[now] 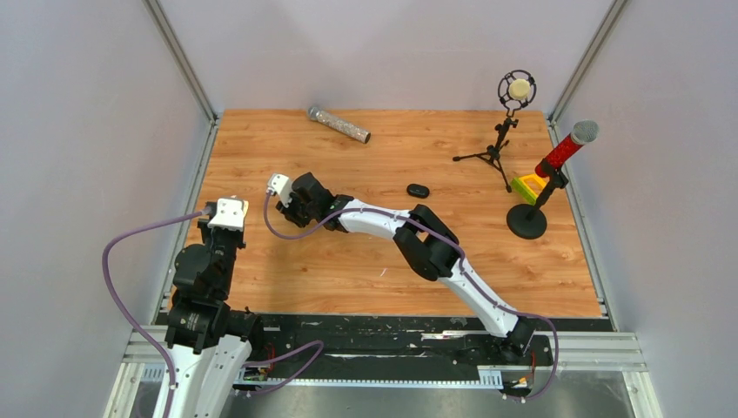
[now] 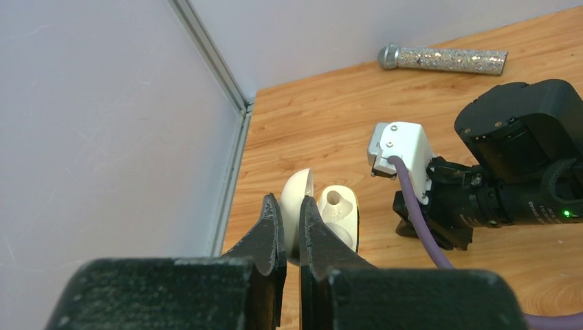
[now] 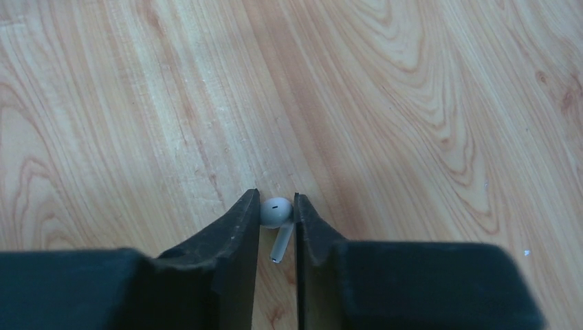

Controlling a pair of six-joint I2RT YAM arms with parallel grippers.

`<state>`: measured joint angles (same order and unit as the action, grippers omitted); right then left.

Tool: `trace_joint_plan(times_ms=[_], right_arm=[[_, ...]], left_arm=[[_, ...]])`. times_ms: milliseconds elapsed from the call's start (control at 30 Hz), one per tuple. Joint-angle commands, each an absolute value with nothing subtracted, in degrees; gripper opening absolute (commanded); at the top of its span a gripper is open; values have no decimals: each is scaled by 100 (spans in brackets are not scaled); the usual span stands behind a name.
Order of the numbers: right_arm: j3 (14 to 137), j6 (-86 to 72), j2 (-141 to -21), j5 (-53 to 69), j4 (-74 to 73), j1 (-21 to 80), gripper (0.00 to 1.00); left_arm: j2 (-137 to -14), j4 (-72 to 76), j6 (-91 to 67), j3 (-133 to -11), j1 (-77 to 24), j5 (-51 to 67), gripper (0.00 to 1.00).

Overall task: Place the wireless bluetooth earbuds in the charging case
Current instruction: Pick up the earbud from the center of the board, then place the earbud in the charging case.

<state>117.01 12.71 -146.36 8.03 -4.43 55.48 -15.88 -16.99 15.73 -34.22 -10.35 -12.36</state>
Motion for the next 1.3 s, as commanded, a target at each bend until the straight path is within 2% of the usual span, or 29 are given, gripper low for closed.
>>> trace_joint_plan(times_ms=[0, 33, 200, 367, 500, 700, 900, 1067, 1267], right_arm=[[11576, 1397, -14514, 771, -835, 5599, 13], [11595, 1391, -14531, 756, -843, 5605, 10], [11649, 1232, -14431, 830, -814, 5598, 8], [11433, 897, -13853, 771, -724, 5577, 1], [10436, 439, -12517, 551, -93, 5422, 0], [8262, 223, -10213, 79, 1927, 5312, 0], [7228, 35, -8926, -171, 3264, 5544, 0], [6870, 341, -8772, -148, 4262, 6002, 0], [6941, 432, -9007, 261, 4559, 6230, 0]], left_arm=[[-1578, -1522, 1452, -3499, -1002, -1169, 0], [-1585, -1521, 1457, -3507, -1002, -1165, 0], [-1579, -1634, 1432, -3530, -1003, -1140, 0], [-1591, -1773, 1391, -3575, -1002, -1038, 0], [-1644, -1972, 1119, -3695, -1002, -663, 0], [-1561, -2082, 696, -3661, -1002, 164, 0], [-1358, -1663, 71, -3496, -1002, 1277, 0], [-1489, -1401, -433, -3466, -1002, 1554, 0], [-1501, -1017, -737, -3410, -1002, 1749, 0]])
